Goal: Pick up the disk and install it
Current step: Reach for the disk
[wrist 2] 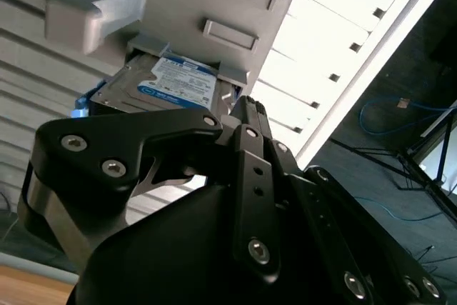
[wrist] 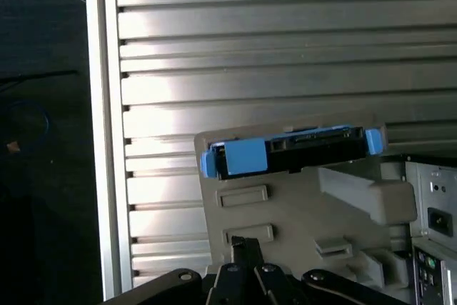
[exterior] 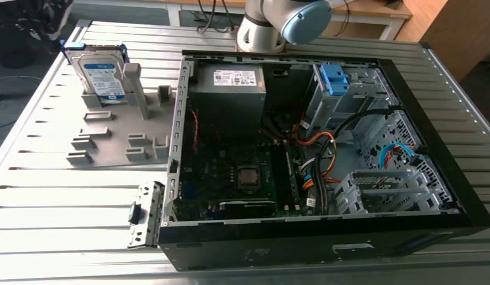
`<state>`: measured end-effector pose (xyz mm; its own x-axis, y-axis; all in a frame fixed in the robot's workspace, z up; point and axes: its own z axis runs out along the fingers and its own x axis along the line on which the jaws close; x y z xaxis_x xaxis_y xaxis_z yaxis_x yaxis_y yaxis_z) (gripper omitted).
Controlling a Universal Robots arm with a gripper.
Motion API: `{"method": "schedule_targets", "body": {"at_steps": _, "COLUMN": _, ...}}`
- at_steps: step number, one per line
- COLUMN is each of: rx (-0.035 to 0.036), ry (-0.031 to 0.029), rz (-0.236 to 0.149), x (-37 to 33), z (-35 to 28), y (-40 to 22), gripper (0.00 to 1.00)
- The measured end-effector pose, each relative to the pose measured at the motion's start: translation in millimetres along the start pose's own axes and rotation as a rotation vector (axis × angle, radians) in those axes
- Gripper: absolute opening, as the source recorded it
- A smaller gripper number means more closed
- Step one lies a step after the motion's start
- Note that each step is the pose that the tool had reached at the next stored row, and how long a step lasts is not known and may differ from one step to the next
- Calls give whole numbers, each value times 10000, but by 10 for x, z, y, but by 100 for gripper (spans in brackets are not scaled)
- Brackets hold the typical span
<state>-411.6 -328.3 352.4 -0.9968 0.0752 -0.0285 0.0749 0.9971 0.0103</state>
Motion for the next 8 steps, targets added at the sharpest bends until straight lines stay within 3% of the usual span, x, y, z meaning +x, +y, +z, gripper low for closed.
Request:
{"method": "schedule_targets", "body": {"at_steps": 5, "rx": 4, "ry": 60, "rz": 1, "x": -213, "z": 62, "y": 51, "gripper": 11}}
{"method": "schedule_targets", "body": {"at_steps": 8, "rx": 6, "ry": 82, "rz": 2, "x": -290, "z": 76, "y": 88, "gripper": 11}}
